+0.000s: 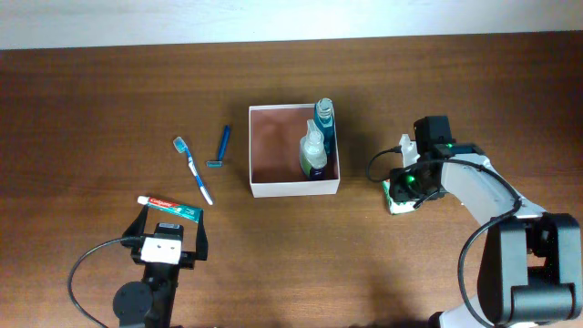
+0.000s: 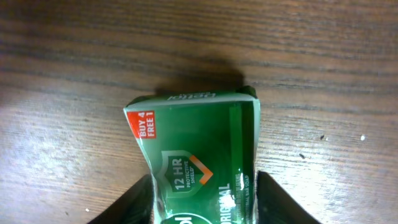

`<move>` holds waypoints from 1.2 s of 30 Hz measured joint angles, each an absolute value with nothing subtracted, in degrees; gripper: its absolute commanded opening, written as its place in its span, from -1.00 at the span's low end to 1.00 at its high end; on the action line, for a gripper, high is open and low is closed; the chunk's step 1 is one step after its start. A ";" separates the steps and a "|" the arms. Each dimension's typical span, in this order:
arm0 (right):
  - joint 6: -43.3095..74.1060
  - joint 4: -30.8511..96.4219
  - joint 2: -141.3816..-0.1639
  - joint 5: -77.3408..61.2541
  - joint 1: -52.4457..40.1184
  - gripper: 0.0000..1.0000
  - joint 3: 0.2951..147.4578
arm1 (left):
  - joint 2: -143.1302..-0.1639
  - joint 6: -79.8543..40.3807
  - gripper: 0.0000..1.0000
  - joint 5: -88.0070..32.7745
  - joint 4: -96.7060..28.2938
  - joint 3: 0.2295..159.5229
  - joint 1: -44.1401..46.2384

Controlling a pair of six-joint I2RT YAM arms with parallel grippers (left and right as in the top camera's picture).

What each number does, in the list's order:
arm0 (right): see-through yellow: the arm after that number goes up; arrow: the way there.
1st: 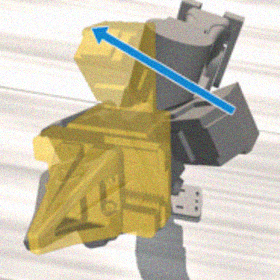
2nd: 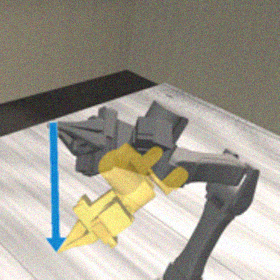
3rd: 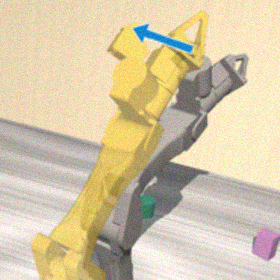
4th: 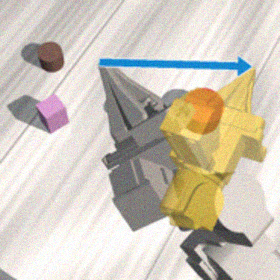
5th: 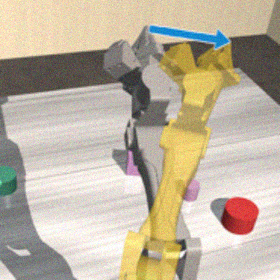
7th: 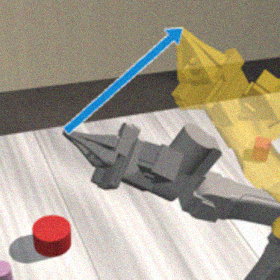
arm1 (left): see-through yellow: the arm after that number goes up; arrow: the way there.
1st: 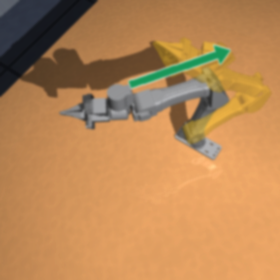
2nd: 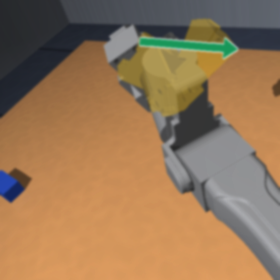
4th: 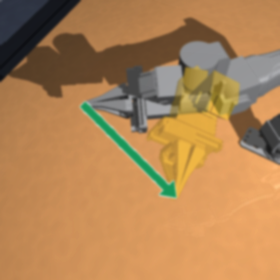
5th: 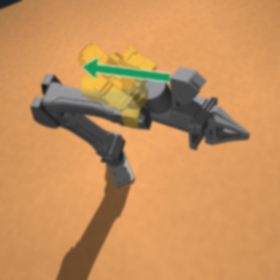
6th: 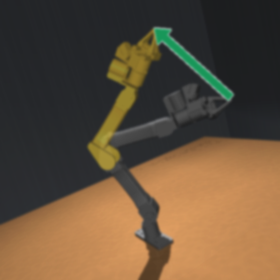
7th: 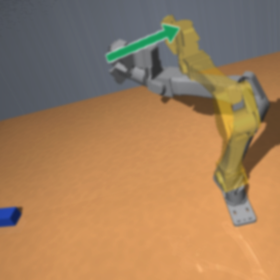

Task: Pack container

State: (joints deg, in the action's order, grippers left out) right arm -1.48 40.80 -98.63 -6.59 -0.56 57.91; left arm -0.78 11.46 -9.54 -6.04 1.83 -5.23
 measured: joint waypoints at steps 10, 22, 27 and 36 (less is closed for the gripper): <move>-1.34 40.75 -98.48 -7.05 -0.54 -0.73 57.91 | -0.78 11.46 0.99 -9.54 -6.04 1.83 -5.23; -1.28 39.92 -97.12 -7.42 -0.49 -0.81 58.28 | -0.78 11.46 0.99 -9.54 -6.04 1.83 -5.23; -1.30 39.77 -97.14 -7.42 -0.49 -0.92 58.28 | -0.80 11.46 1.00 -9.54 -6.04 1.83 -5.23; -1.30 39.64 -97.71 -7.40 -0.49 -0.92 58.26 | -0.80 11.46 0.99 -9.54 -6.04 1.83 -5.23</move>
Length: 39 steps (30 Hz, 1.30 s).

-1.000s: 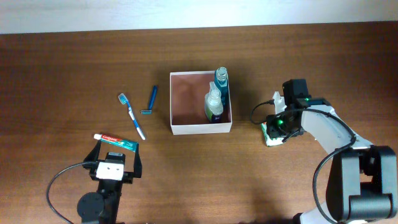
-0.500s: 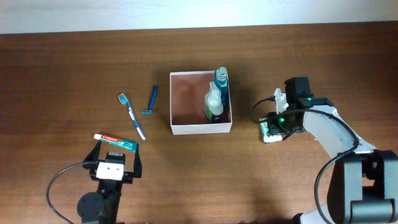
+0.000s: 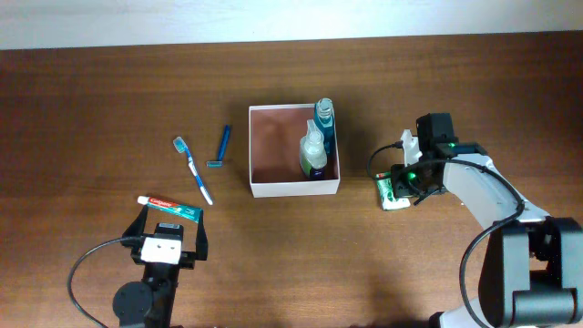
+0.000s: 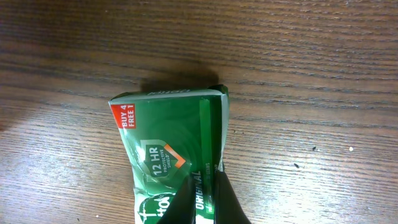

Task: Pack container

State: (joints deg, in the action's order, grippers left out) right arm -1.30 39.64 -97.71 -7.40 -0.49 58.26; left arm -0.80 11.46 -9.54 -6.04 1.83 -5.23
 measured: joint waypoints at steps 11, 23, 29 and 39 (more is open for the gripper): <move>-1.30 39.64 -97.71 -7.38 -0.49 -0.92 58.26 | -0.80 11.46 0.99 -9.54 -6.04 1.83 -5.23; -1.30 39.59 -97.71 -7.38 -0.49 -0.92 58.26 | -0.80 11.46 0.99 -9.54 -6.04 1.83 -5.23; -1.30 41.39 -97.78 -7.38 -0.49 -0.92 58.98 | -0.80 11.46 0.99 -9.54 -6.04 1.83 -5.23; -1.30 44.16 -98.10 -7.40 -0.49 -0.91 62.76 | -0.80 11.46 0.99 -9.54 -6.04 1.83 -5.23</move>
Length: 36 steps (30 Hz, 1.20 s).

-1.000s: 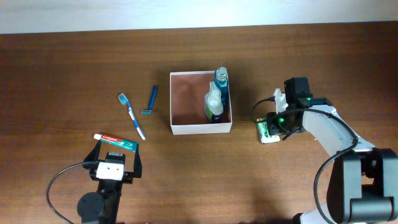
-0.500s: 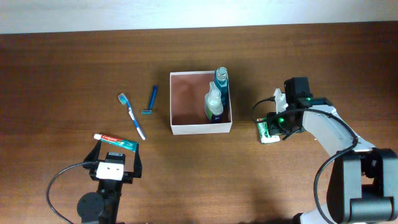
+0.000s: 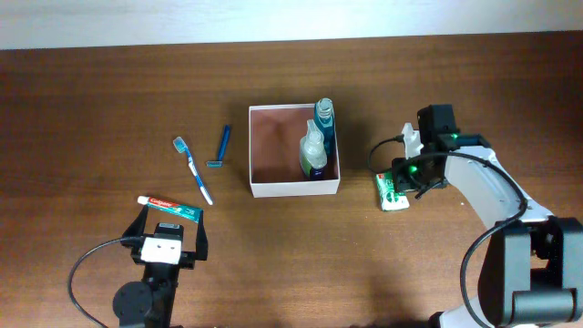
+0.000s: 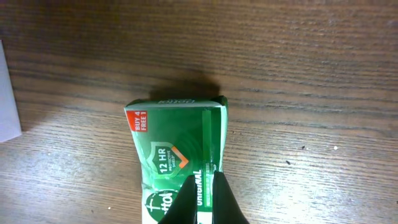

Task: Pack container

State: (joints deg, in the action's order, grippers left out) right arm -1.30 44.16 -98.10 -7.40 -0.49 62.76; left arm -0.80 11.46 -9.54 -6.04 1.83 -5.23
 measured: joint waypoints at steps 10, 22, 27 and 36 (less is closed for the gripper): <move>-1.21 45.50 -98.10 -7.42 -0.49 0.96 62.85 | -0.80 11.46 0.99 -9.54 -6.04 1.83 -5.23; -1.52 46.09 -98.10 -7.38 -1.58 0.97 62.85 | -0.80 11.46 0.99 -9.54 -6.04 1.83 -5.23; -1.54 46.09 -98.10 -7.38 -3.99 0.97 62.85 | -0.80 11.46 0.99 -9.54 -6.04 1.83 -5.23; -1.28 46.26 -98.10 -4.19 -5.41 0.97 62.85 | -0.80 11.46 1.00 -9.54 -6.04 1.83 -5.23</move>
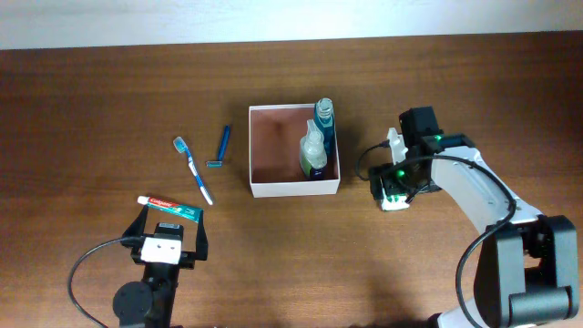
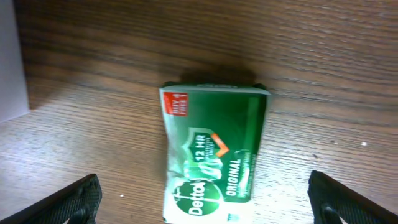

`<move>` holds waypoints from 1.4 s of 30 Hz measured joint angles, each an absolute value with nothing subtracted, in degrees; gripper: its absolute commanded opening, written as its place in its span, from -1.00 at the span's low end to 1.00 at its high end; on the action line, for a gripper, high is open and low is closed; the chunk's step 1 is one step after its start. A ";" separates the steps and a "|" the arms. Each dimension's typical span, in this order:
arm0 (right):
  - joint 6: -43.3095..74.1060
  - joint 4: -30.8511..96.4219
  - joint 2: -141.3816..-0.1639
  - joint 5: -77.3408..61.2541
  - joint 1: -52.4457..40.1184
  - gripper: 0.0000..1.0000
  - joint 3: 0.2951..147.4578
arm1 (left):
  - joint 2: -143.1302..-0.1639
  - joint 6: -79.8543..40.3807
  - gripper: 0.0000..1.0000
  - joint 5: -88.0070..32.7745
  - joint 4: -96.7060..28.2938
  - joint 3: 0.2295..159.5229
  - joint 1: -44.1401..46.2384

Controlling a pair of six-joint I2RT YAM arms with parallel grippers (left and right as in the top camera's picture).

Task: Pack container

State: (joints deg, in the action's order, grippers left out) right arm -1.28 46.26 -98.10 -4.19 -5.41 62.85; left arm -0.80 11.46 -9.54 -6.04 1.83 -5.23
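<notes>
A green Dettol soap bar (image 2: pixel 211 152) lies flat on the wooden table, just right of the white box (image 1: pixel 293 189). My right gripper (image 2: pixel 214 202) is open wide, one fingertip on each side of the soap and well clear of it. In the overhead view it (image 1: pixel 393 185) hovers over the soap (image 1: pixel 393 200). Inside the box, two bottles (image 1: pixel 316 146) lie along the right wall. The box's wall (image 2: pixel 9 62) shows at the left of the right wrist view. My left gripper (image 1: pixel 170 228) rests open at the front left, just behind a toothpaste tube (image 1: pixel 168 207).
A toothbrush (image 1: pixel 193 169) and a blue razor (image 1: pixel 221 146) lie left of the box. The left half of the box floor (image 1: pixel 273 146) is bare. The right arm's cable (image 1: pixel 375 159) loops between the box and the soap.
My right gripper has gone from shut over the soap to open wide on either side of it. It has shifted toward the box, whose wall now shows more at the left. The soap still lies on the table.
At first my right fingers stood slightly apart round the soap's near end. Then they were shut together over the soap, which lay a little closer to the box. They stayed shut a moment later, and now stand wide open. The left arm has not moved.
</notes>
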 measured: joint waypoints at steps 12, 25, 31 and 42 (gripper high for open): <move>-1.08 44.71 -99.90 -3.99 -5.41 0.97 61.21 | -0.80 11.46 0.99 -9.54 -6.04 1.83 -5.23; -0.75 41.08 -101.23 -6.13 -5.41 0.15 59.00 | -0.80 11.49 0.99 -9.54 -6.04 1.83 -5.23; -0.60 41.12 -101.23 -5.80 -5.41 0.05 59.00 | -0.80 11.46 0.99 -9.54 -6.04 1.83 -5.23; -0.43 41.15 -101.10 -5.69 -5.41 -0.49 59.02 | -0.80 11.46 0.99 -9.54 -6.04 1.83 -5.23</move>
